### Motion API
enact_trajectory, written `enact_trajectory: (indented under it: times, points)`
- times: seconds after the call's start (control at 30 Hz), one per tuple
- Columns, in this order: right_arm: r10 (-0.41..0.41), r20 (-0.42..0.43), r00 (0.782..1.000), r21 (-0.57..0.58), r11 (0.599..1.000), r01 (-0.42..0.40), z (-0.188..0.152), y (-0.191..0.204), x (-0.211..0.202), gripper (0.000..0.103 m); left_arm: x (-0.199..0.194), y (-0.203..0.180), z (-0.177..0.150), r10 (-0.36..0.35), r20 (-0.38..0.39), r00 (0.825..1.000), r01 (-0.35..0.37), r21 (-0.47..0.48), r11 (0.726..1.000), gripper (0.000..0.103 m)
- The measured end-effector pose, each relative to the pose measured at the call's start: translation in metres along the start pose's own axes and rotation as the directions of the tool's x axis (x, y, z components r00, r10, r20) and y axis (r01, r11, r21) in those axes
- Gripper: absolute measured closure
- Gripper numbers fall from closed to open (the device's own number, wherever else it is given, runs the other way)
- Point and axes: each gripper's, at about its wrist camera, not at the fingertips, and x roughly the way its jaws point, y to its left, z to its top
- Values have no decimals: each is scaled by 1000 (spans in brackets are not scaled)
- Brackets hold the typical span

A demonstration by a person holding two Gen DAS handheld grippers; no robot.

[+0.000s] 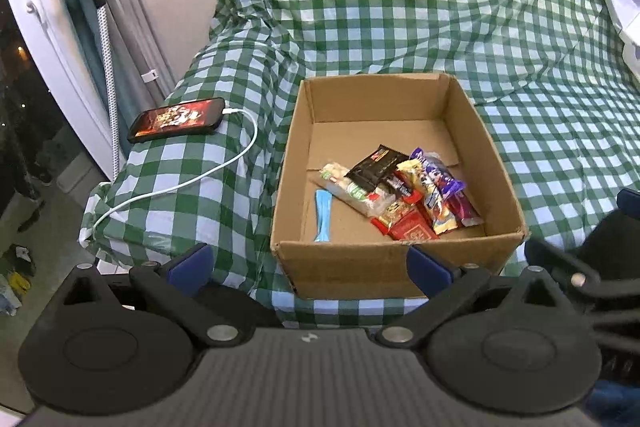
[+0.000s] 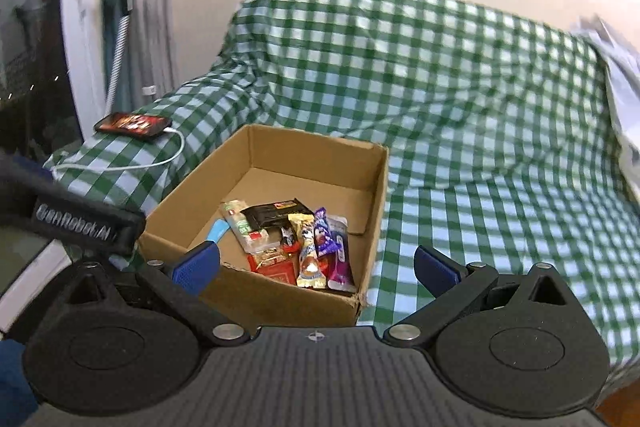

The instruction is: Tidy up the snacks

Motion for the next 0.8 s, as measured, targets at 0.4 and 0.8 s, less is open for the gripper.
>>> enact_trajectory:
  times: [0.4, 0.8]
  points:
    - [75, 39, 996, -88, 994, -71, 3, 0, -4, 1, 13, -2, 15, 10, -37, 999, -12, -30, 999, 0]
    - [138, 3, 990, 13, 990, -138, 7, -24, 24, 1, 41, -21, 26, 53, -131, 990, -51, 15, 999, 0]
